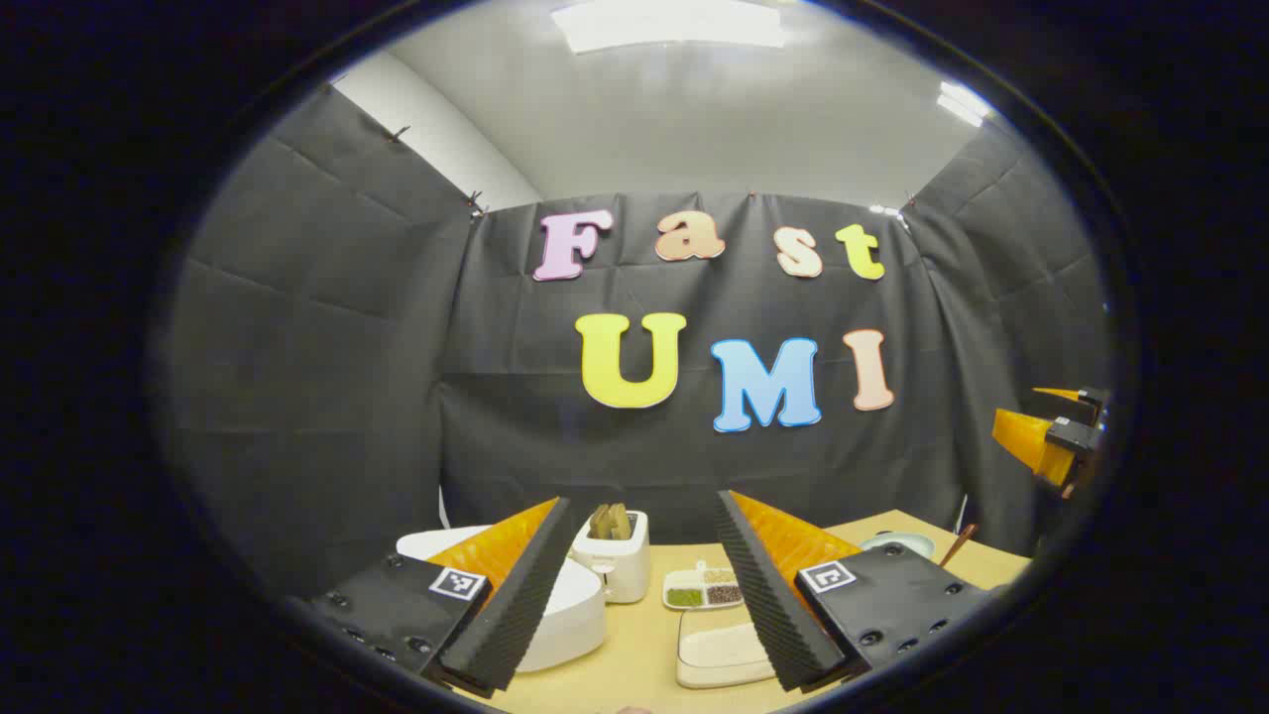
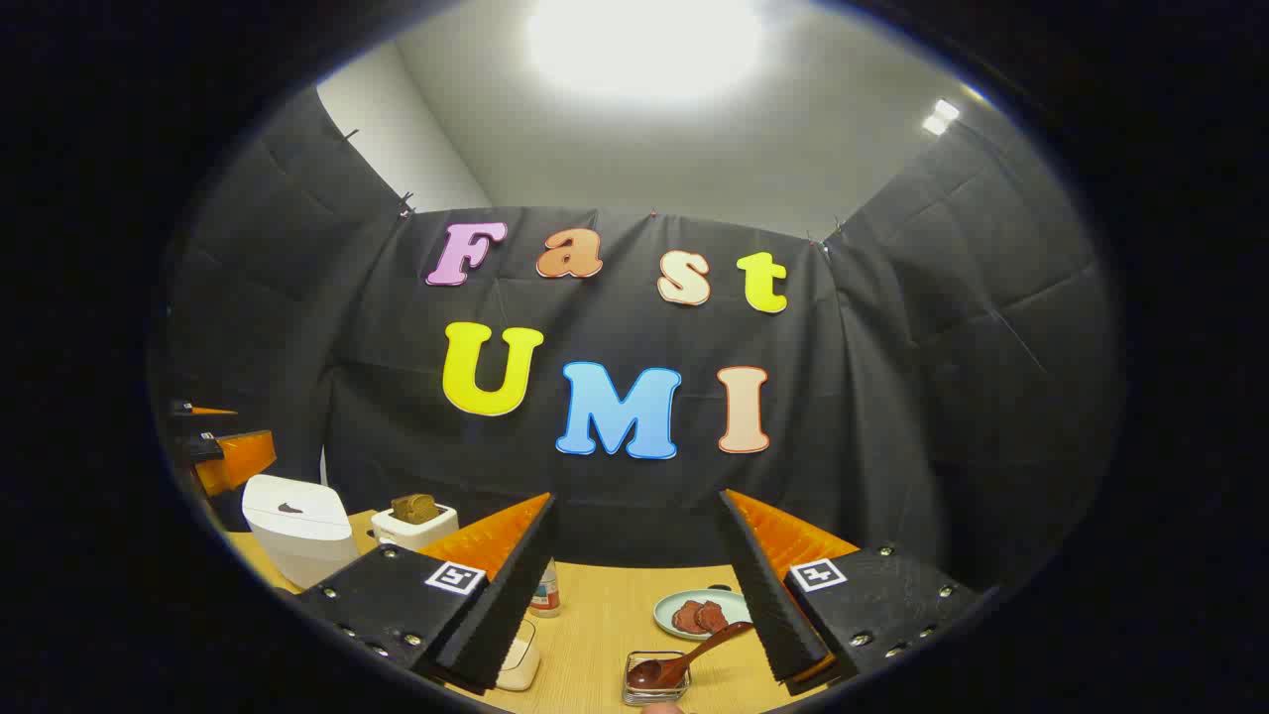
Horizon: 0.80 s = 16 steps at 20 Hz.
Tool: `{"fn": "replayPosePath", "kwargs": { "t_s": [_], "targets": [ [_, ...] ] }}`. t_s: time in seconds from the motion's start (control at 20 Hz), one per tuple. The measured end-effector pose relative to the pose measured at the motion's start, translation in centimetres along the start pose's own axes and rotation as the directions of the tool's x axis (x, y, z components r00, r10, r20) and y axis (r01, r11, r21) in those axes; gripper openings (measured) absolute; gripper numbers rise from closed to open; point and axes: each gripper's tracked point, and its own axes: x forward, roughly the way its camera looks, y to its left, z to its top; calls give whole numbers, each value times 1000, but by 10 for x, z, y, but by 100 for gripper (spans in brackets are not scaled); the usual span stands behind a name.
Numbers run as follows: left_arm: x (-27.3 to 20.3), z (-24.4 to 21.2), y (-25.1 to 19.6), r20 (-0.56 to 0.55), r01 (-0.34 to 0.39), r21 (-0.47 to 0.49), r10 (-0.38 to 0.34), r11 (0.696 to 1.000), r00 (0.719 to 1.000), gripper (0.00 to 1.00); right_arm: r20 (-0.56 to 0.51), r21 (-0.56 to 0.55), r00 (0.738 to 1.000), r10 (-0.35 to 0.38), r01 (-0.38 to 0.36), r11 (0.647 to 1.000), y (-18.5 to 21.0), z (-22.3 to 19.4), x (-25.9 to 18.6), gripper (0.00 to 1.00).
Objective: Close the left gripper, press the button to open the rice cooker; take a wooden spoon from the chopstick holder with the right hand, scoop a spoonful of rice and pour it into the rice cooker, then put the wooden spoon back into the chopstick holder.
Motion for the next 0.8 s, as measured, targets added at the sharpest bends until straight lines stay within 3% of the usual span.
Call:
{"fn": "replayPosePath", "kwargs": {
  "t_s": [0.1,0.3,0.35,0.4,0.8],
  "targets": [
    [-2,4,1,16,4,16,-4,1000,1000,99,3,6,1000,1,-1,1000,1,1,1,96],
    [-3,12,3,39,2,33,-3,999,999,99,-7,19,1000,-3,3,1000,2,-1,0,96],
    [-4,11,2,37,8,34,-9,999,999,94,-5,24,1000,-1,2,1000,3,-1,0,96],
    [-5,12,0,36,13,32,-15,999,999,99,-4,24,1000,0,0,1000,3,-1,1,96],
    [-12,10,-8,27,33,24,-33,999,999,99,-10,25,1000,5,-5,1000,3,-3,-1,96]
  ]
}}
